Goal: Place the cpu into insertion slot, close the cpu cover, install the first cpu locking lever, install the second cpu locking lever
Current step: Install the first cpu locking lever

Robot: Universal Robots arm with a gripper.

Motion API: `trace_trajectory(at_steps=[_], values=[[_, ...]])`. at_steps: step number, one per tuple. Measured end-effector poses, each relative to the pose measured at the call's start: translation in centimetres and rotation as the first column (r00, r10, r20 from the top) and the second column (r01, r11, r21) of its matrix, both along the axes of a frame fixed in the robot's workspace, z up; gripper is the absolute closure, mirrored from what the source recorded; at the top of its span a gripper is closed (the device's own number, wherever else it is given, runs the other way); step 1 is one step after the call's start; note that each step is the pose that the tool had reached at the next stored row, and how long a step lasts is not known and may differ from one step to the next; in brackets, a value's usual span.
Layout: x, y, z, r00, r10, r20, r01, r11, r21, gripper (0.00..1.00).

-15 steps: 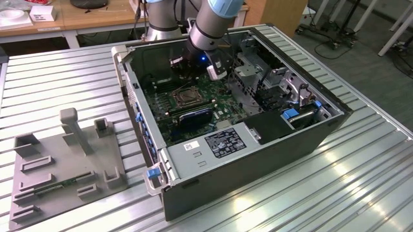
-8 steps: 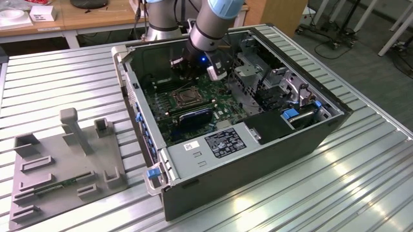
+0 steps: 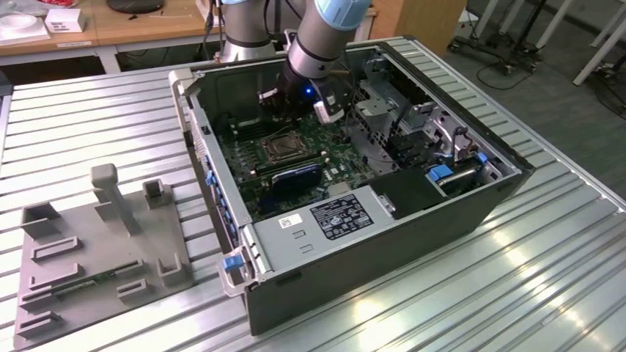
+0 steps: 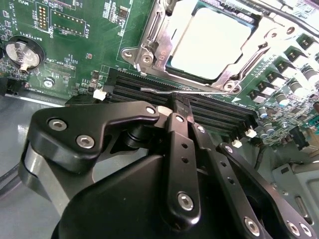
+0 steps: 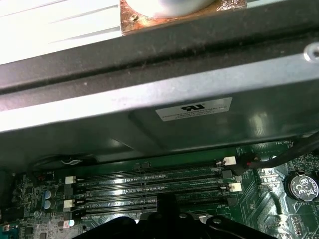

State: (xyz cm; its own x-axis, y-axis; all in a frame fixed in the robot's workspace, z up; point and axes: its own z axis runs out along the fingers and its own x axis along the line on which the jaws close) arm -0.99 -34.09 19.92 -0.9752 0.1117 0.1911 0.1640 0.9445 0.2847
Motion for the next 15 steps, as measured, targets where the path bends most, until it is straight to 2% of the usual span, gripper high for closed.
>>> trace_trajectory(at_steps=[15], values=[[0.1,-0.29,-0.42,1.0,0.0,0.0,0.0,1.0,-0.0001,0.89]])
